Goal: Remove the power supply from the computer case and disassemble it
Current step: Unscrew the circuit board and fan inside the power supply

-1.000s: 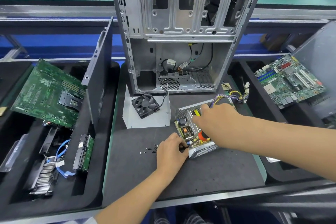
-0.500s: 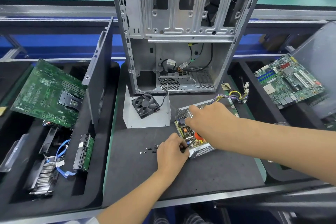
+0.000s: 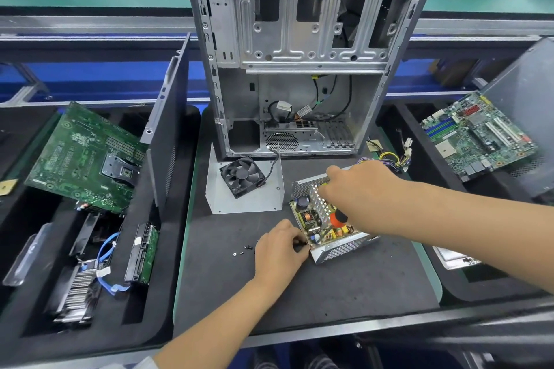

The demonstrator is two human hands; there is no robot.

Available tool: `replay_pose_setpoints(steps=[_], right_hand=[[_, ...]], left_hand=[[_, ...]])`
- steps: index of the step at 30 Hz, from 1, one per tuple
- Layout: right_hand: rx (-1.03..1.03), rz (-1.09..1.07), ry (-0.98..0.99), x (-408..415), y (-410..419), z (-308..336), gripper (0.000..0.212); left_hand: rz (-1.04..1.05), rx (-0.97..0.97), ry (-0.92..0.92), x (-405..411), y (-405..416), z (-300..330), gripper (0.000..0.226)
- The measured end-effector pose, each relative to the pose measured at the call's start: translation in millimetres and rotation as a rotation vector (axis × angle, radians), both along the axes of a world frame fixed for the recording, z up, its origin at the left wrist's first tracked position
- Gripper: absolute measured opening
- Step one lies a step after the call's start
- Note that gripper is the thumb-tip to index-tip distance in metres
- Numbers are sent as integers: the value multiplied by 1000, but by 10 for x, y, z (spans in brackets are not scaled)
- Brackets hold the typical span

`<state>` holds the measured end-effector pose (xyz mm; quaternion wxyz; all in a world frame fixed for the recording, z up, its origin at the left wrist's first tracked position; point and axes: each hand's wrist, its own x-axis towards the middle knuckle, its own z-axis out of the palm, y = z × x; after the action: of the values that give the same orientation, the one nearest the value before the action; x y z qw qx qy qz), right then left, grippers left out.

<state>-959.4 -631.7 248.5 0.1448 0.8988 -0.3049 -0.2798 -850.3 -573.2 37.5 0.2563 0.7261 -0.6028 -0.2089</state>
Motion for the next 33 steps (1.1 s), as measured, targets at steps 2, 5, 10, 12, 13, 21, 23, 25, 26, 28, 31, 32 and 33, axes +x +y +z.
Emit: replay_pose_setpoints(steps=[2, 5, 10, 12, 13, 21, 23, 25, 26, 28, 31, 32, 33], right_hand=[[-7, 0, 13, -5, -4, 13, 24], [-20, 2, 20, -13, -14, 13, 25], [-14, -14, 35, -25, -31, -7, 26], [-10, -20, 50, -31, -30, -9, 26], [-6, -22, 54, -35, -32, -10, 25], [19, -12, 62, -51, -57, -11, 25], [14, -13, 60, -43, -67, -13, 25], [6, -16, 57, -32, -79, -25, 25], [4, -18, 55, -27, -87, -32, 24], [16, -27, 48, -18, -109, -45, 21], [55, -44, 19, -10, -151, -55, 19], [64, -51, 11, -6, -163, -58, 19], [74, -62, 3, -4, -177, -58, 19]], left_hand=[[5, -4, 12, -7, 15, -8, 5], [12, -32, 9, -45, 28, 0, 6], [6, -86, -50, -117, 34, -7, 5], [9, -98, -55, -131, 37, -14, 5], [13, -101, -53, -134, 37, -16, 5], [49, -113, 20, -102, 54, 30, 7], [77, -132, 34, 18, 81, 59, 10], [129, -148, 37, 225, 131, 92, 12], [152, -146, 42, 352, 157, 103, 13], [178, -124, 50, 613, 213, 117, 15], [160, -60, 29, 936, 282, 136, 16], [139, -30, 17, 1012, 302, 134, 16], [114, 6, 18, 1074, 316, 130, 16]])
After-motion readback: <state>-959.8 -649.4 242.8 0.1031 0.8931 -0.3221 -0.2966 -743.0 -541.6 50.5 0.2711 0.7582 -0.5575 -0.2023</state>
